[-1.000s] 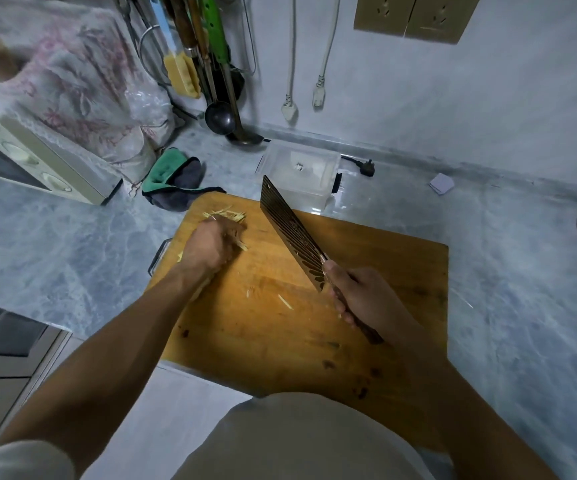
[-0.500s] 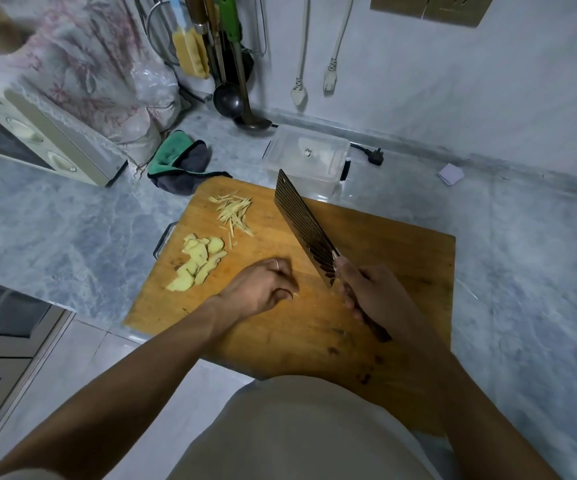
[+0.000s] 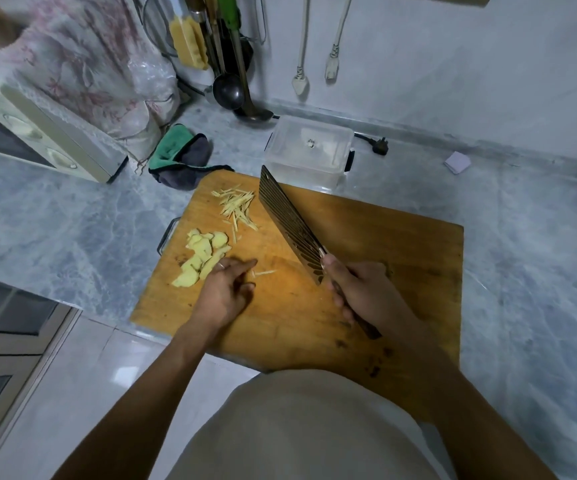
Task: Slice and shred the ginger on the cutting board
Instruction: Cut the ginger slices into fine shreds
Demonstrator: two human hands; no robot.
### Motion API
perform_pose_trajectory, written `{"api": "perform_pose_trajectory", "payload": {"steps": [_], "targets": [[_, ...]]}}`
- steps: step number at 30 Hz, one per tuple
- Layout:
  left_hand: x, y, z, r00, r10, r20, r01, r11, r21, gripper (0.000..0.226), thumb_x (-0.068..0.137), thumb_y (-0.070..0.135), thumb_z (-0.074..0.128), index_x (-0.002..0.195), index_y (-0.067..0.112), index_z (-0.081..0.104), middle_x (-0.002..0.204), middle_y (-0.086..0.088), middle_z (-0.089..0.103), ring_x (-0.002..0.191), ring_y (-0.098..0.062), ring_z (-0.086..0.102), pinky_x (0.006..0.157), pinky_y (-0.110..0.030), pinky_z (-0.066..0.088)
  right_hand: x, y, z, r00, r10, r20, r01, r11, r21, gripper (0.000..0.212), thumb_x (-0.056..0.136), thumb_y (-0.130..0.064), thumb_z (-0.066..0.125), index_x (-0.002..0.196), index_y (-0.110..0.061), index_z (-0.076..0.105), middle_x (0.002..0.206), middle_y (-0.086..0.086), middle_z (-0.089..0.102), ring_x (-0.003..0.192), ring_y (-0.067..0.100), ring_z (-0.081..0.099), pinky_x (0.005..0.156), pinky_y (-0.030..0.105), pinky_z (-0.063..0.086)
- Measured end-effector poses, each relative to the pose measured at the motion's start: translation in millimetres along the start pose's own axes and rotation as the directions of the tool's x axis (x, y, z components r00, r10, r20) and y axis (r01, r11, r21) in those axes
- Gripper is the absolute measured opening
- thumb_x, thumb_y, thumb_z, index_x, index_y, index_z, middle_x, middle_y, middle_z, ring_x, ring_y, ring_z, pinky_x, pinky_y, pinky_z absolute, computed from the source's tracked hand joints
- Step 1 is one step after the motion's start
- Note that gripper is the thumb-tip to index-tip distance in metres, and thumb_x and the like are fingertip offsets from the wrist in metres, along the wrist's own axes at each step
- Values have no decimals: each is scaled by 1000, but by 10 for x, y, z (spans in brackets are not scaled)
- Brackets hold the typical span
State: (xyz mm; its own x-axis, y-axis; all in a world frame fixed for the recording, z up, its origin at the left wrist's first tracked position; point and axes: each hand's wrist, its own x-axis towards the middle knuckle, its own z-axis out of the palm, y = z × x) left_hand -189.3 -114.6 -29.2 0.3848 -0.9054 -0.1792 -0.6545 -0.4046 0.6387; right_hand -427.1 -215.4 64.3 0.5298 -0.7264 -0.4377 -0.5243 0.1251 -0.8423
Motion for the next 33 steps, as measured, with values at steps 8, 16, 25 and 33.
{"api": "perform_pose_trajectory", "payload": {"steps": [8, 16, 25, 33], "targets": [[246, 15, -110, 987, 142, 75, -146, 988, 43, 13, 84, 10, 75, 93, 19, 80, 102, 12, 63, 91, -3, 56, 86, -13, 42, 101, -95, 50, 999, 11, 40, -11, 1000, -9, 63, 102, -53, 43, 84, 3, 65, 59, 4, 58, 49, 17, 52, 47, 23, 45], [566, 111, -194, 987, 160, 20, -159, 948, 274, 18, 95, 13, 59, 92, 28, 69, 113, 14, 58, 87, -8, 61, 68, -12, 49, 211, -141, -26, 998, -20, 59, 22, 999, -36, 60, 103, -54, 41, 75, -5, 63, 57, 3, 58, 47, 16, 53, 47, 23, 46], [731, 174, -488, 943, 1, -333, 9, 1000, 29, 28, 93, 3, 54, 113, 13, 73, 106, -5, 71, 81, -15, 65, 77, -18, 53, 279, -126, -59, 996, -56, 70, 61, 996, -63, 63, 103, -52, 40, 78, 2, 63, 57, 3, 59, 47, 17, 53, 47, 24, 45], [184, -103, -292, 948, -202, -247, 257, 942, 214, 29, 100, 36, 52, 124, 26, 65, 122, -8, 55, 90, -21, 56, 75, -29, 49, 209, -103, 108, 998, 12, 58, -11, 1000, -17, 64, 102, -55, 43, 82, 2, 64, 57, 1, 59, 48, 17, 53, 46, 26, 44]]}}
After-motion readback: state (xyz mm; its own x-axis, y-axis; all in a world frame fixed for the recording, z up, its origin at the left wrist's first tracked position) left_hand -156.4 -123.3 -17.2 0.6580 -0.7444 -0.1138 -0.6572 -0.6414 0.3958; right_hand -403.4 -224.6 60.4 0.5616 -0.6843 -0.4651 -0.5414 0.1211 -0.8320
